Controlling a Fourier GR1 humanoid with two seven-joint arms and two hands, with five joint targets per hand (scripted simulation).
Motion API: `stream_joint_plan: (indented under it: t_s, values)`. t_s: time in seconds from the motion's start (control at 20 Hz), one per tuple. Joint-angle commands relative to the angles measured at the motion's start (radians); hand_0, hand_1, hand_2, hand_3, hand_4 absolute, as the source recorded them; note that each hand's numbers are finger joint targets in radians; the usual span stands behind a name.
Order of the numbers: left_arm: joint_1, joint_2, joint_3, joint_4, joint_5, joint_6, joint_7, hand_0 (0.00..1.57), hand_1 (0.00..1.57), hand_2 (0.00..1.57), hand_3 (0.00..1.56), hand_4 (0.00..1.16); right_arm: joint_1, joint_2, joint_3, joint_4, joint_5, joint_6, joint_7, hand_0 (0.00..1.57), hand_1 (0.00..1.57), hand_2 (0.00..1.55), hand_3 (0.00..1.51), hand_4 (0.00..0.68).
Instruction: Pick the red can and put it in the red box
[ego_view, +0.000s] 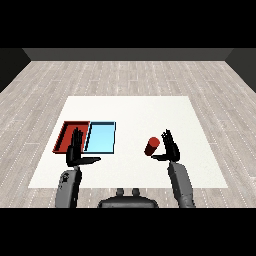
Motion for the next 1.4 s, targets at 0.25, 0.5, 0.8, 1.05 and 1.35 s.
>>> stream_joint_plan:
  t_s: [0.25,0.5,0.8,1.05,1.35]
  values:
    - [-0.017,-0.005,0.012,0.003,0.012,0.01,0.02,0.0,0.0,0.0,0.0,0.0,-0.131,-0.018,-0.042,0.165,-0.053,0.0,0.0,0.0,0.0,0.0,0.0,0.0]
    - [0.015,-0.006,0.001,0.008,-0.007,-0.001,-0.028,0.0,0.0,0.0,0.0,0.0,-0.108,-0.005,-0.013,0.227,-0.025,-0.004,-0.088,0.0,0.0,0.0,0.0,0.0]
    - [0.092,0.025,0.02,-0.111,0.041,-0.05,0.015,0.0,0.0,0.0,0.0,0.0,-0.112,0.001,0.001,0.172,-0.046,-0.015,-0.034,0.0,0.0,0.0,0.0,0.0]
    - [0.106,-0.014,-0.007,-0.096,0.003,-0.004,0.002,0.0,0.0,0.0,0.0,0.0,-0.1,0.011,0.005,0.193,-0.057,-0.003,-0.076,0.0,0.0,0.0,0.0,0.0]
    - [-0.009,0.011,0.027,0.023,0.012,-0.012,-0.015,0.0,0.0,0.0,0.0,0.0,-0.133,0.019,0.044,0.245,-0.02,-0.058,-0.099,0.0,0.0,0.0,0.0,0.0]
